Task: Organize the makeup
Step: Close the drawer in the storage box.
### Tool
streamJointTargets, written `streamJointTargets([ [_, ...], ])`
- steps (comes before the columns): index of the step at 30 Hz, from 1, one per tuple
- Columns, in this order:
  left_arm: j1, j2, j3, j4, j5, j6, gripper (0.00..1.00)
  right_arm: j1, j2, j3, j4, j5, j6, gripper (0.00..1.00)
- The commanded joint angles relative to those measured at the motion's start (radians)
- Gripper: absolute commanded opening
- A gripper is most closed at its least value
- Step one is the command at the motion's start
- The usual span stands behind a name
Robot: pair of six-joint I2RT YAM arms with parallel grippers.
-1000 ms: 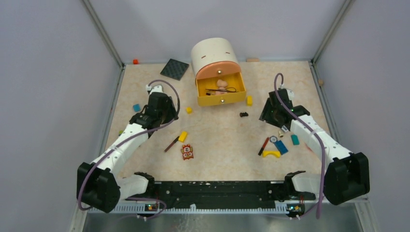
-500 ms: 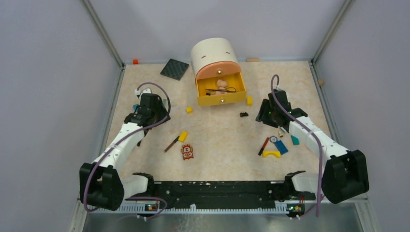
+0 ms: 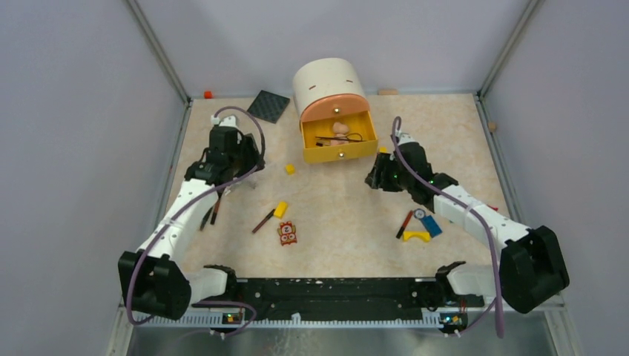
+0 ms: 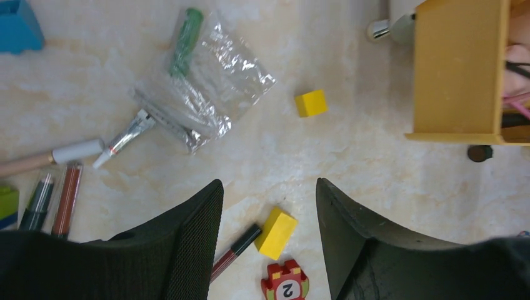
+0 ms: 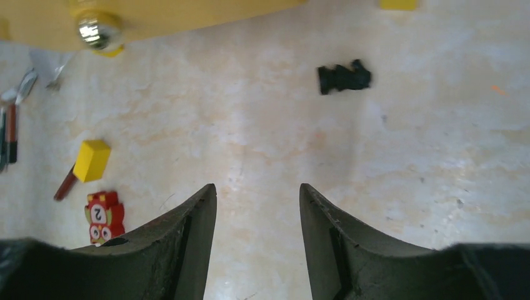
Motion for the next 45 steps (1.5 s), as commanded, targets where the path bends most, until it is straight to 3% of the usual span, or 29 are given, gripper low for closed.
streamJointTargets([
  [1,0.004,0.004,0.125,-0.025,0.080,0.089,0.62,0.097,0.028,0.101,0.107,0.016,-0.061,0.52],
  [11,0.004,-0.154,0.064,0.021,-0.125,0.240,0.66,0.155,0.224,0.300,0.106,0.049,-0.095,0.54],
  [25,0.006,-0.195,0.015,0.058,-0.152,0.252,0.66,0.176,0.380,0.445,0.070,0.056,-0.103,0.53],
  [31,0.006,-0.204,0.010,0.059,-0.165,0.253,0.65,0.177,0.412,0.467,0.075,0.046,-0.082,0.46],
  [39,0.007,-0.212,0.010,0.062,-0.168,0.253,0.65,0.177,0.418,0.473,0.090,0.038,-0.064,0.22],
  [45,0.009,-0.210,0.009,0.062,-0.169,0.253,0.65,0.176,0.407,0.470,0.102,0.075,-0.048,0.14],
])
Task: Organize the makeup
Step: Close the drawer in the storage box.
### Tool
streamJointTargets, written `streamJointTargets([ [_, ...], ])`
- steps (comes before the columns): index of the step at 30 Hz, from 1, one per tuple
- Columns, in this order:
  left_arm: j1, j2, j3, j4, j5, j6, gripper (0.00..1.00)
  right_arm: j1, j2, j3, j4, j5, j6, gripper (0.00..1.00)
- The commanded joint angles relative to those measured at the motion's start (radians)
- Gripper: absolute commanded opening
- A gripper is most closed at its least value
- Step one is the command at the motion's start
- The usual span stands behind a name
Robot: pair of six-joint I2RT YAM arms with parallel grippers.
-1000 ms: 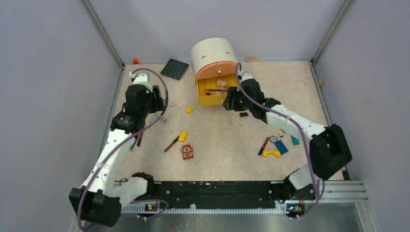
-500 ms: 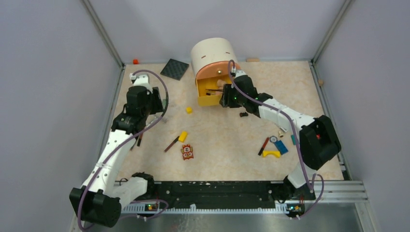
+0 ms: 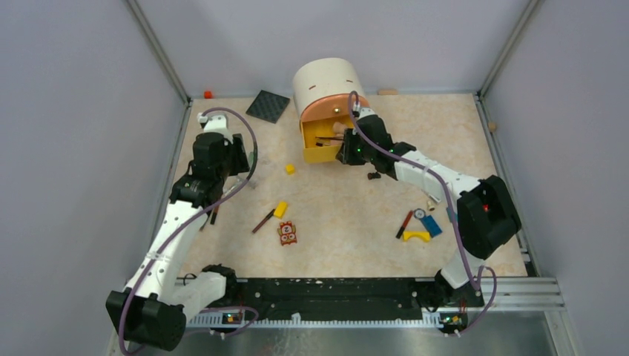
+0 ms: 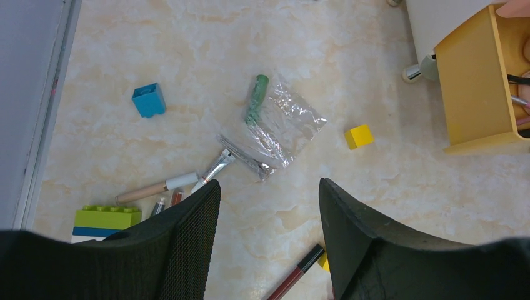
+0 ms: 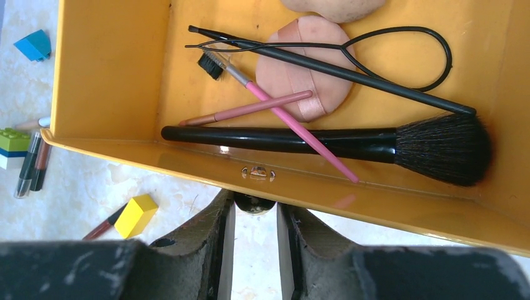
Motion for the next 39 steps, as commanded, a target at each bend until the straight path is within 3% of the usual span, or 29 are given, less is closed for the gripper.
streamJointTargets([
  [1,0.006,-0.021,-0.004,0.046,-0.014,0.005,0.65,0.005,-0.002,0.055,0.036,0.046,0.015,0.14],
  [16,0.010,-0.016,-0.003,0.047,-0.005,0.006,0.65,0.001,0.085,0.217,-0.008,0.119,-0.011,0.11],
  [33,0.015,-0.011,-0.002,0.050,0.007,0.008,0.64,-0.022,0.246,0.342,0.159,0.204,-0.114,0.15],
  [35,0.016,-0.010,-0.003,0.051,0.009,0.009,0.64,-0.022,0.252,0.337,0.209,0.213,-0.138,0.18],
  [39,0.017,-0.010,-0.003,0.051,0.011,0.010,0.64,-0.022,0.255,0.314,0.298,0.232,-0.161,0.35],
])
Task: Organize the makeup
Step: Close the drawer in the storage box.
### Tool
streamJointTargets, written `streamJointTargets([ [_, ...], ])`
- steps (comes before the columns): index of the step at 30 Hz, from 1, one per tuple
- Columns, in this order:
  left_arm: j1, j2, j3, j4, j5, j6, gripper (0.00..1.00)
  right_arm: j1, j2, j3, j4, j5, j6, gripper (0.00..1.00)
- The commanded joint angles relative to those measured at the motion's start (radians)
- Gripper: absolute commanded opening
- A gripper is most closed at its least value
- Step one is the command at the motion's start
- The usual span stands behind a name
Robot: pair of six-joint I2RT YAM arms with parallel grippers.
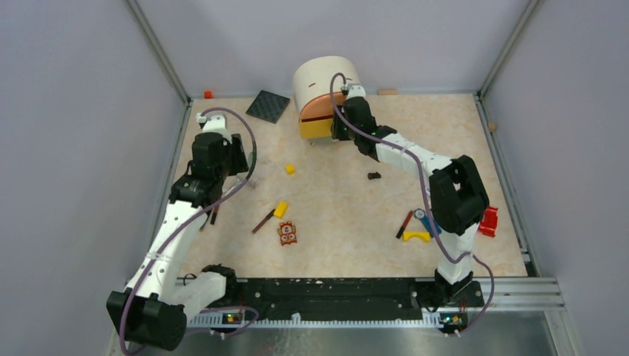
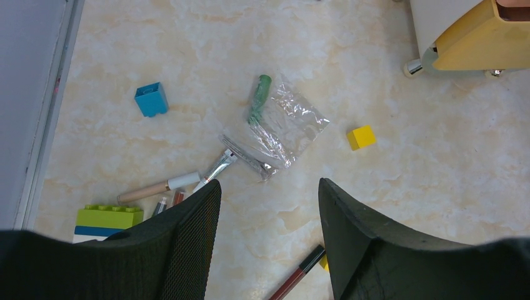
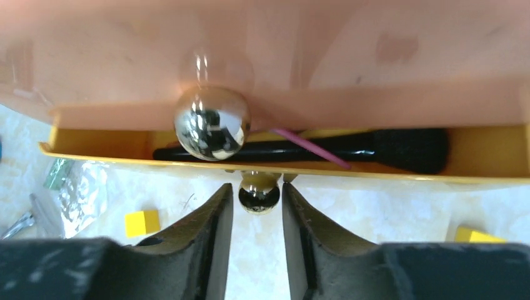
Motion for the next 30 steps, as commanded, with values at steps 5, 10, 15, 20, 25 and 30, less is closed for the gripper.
streamJointTargets([
  [5,0.008,-0.010,-0.001,0.049,0.009,0.009,0.64,-0.008,0.010,0.032,0.256,0.076,-0.070,0.39],
  [10,0.009,-0.012,-0.002,0.050,0.011,0.010,0.64,-0.008,0.018,0.042,0.251,0.069,-0.083,0.39],
  [15,0.011,-0.010,-0.002,0.050,0.017,0.011,0.64,-0.014,0.043,0.092,0.229,0.063,-0.099,0.39],
  [20,0.012,-0.014,-0.002,0.050,0.020,0.011,0.64,-0.023,0.080,0.161,0.171,0.050,-0.091,0.39],
  [25,0.012,-0.015,-0.001,0.050,0.023,0.011,0.65,-0.023,0.062,0.149,0.155,0.025,-0.091,0.39],
  [30,0.014,-0.015,-0.002,0.049,0.027,0.011,0.65,-0.023,0.005,0.041,0.182,0.004,-0.096,0.44],
])
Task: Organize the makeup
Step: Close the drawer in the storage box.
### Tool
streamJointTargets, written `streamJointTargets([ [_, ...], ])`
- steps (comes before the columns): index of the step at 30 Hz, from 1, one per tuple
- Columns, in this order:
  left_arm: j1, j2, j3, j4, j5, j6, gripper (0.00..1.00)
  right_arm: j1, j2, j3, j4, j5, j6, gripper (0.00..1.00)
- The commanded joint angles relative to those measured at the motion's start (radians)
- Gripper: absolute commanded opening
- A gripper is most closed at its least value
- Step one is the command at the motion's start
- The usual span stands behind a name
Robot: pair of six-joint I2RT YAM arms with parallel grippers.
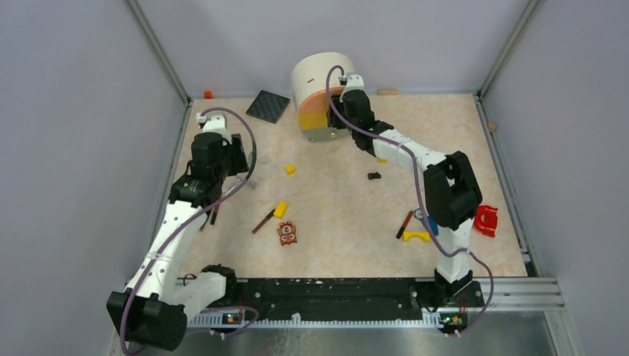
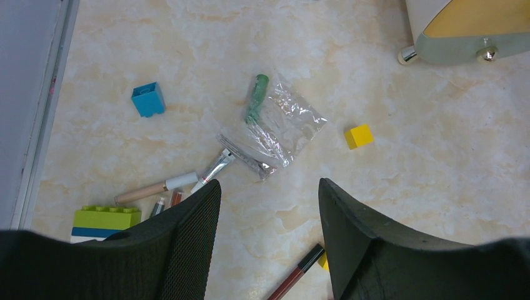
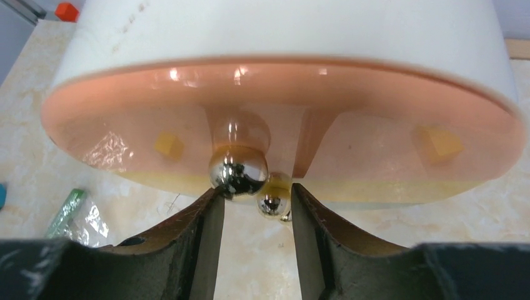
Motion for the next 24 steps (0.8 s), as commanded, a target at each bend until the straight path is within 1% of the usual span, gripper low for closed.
streamJointTargets([
  [1,0.007,-0.014,-0.002,0.050,0.012,0.010,0.65,-0.008,-0.081,-0.081,0.047,-0.027,-0.015,0.45],
  [8,0.007,-0.014,-0.002,0.050,0.012,0.010,0.65,-0.008,-0.111,-0.219,0.128,-0.025,-0.014,0.54],
  [12,0.007,-0.013,-0.002,0.049,0.014,0.010,0.65,-0.008,-0.080,-0.244,0.170,0.005,-0.010,0.54],
  [15,0.009,-0.019,-0.001,0.050,0.011,0.012,0.65,-0.010,-0.060,-0.290,0.254,0.054,0.017,0.55],
  [17,0.010,-0.023,-0.002,0.050,0.005,0.012,0.65,-0.009,-0.048,-0.320,0.340,0.053,0.016,0.55],
  [19,0.012,-0.025,-0.003,0.050,0.004,0.012,0.65,-0.010,-0.028,-0.331,0.387,0.038,0.010,0.55],
  [24,0.013,-0.023,-0.003,0.050,0.008,0.012,0.65,-0.010,0.010,-0.317,0.428,0.020,0.021,0.56],
])
